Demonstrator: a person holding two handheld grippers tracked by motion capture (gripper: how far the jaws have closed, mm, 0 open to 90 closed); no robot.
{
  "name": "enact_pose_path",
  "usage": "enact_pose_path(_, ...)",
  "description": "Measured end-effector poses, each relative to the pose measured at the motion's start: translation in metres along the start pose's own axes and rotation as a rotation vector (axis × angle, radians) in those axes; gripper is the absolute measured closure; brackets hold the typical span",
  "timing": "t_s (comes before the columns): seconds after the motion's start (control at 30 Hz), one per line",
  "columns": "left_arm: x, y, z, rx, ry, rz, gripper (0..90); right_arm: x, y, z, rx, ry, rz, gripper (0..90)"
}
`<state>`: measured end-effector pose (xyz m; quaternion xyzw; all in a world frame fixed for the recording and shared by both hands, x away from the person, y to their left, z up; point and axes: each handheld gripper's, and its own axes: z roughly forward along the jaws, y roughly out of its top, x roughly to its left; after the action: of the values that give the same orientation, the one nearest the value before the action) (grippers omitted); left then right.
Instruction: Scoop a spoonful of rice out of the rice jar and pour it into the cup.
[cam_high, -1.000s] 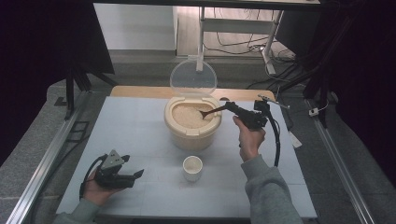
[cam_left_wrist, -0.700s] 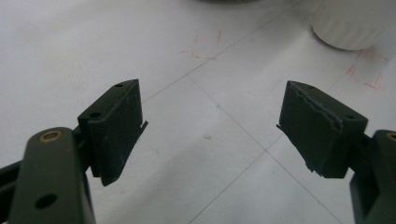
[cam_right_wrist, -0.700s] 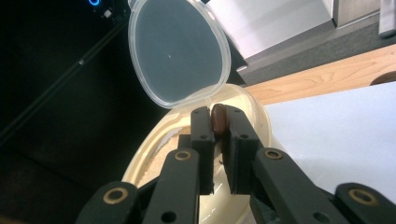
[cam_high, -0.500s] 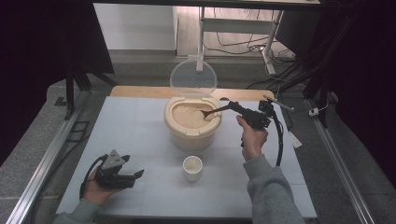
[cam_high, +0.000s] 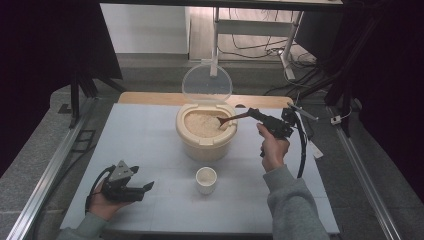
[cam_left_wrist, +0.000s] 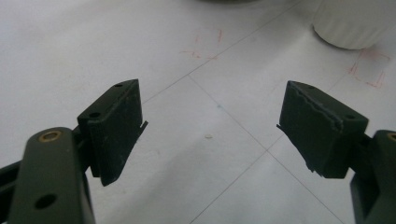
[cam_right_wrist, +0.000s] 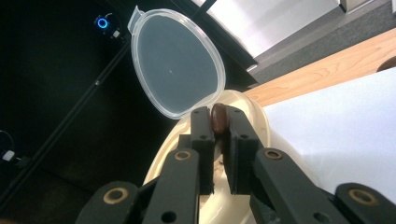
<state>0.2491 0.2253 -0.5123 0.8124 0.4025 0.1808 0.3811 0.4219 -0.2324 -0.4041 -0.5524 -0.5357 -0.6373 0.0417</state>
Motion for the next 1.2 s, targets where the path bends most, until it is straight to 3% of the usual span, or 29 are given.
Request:
enact_pose_path(0.57, 0.0, 0.0, 0.001, 0.004, 0.005, 0.003, 21.3, -0.005, 0.006, -0.009, -0.007, 0.052, 0.079, 83.2)
enact_pose_path(1.2, 0.0, 0.0, 0.002, 0.01, 0.008, 0.004, 21.3, -0.002, 0.004, -0.023, 0.004, 0.105, 0.083, 83.3)
